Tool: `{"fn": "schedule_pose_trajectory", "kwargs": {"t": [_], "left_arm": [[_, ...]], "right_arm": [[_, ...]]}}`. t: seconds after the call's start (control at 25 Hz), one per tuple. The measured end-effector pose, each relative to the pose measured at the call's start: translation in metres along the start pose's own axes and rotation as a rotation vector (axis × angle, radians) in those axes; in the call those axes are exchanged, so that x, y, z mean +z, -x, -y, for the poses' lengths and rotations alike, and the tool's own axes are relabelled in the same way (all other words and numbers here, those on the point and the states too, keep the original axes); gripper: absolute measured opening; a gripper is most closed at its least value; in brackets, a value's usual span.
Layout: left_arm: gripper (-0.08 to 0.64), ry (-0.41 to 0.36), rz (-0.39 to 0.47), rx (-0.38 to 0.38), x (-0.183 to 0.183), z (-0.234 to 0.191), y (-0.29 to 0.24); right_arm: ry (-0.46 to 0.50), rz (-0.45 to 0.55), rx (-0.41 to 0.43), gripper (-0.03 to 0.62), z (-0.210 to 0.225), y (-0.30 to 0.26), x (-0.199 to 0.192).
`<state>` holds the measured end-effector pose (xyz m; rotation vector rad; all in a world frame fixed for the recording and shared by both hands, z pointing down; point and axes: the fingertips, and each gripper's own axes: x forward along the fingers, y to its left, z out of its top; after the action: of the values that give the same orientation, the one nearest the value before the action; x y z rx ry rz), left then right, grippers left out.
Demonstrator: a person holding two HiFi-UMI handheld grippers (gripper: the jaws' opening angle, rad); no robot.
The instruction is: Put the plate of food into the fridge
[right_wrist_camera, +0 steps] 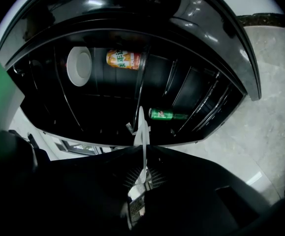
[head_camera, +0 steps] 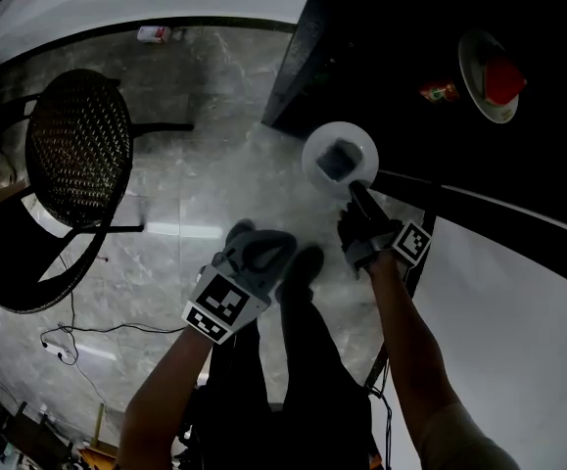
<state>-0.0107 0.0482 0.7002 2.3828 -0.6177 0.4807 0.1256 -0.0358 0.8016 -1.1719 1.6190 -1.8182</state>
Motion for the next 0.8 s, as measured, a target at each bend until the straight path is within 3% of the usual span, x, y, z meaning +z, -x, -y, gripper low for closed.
{"fn": "schedule_pose_trajectory", "kwargs": {"t": [0.8], "left_arm": [[0.015, 0.010, -0.013, 0.009, -0.039, -0.026, -0.038]], "right_arm": [[0.005, 0.046, -0.056, 0.026, 0.074, -0.033, 0.043]]}}
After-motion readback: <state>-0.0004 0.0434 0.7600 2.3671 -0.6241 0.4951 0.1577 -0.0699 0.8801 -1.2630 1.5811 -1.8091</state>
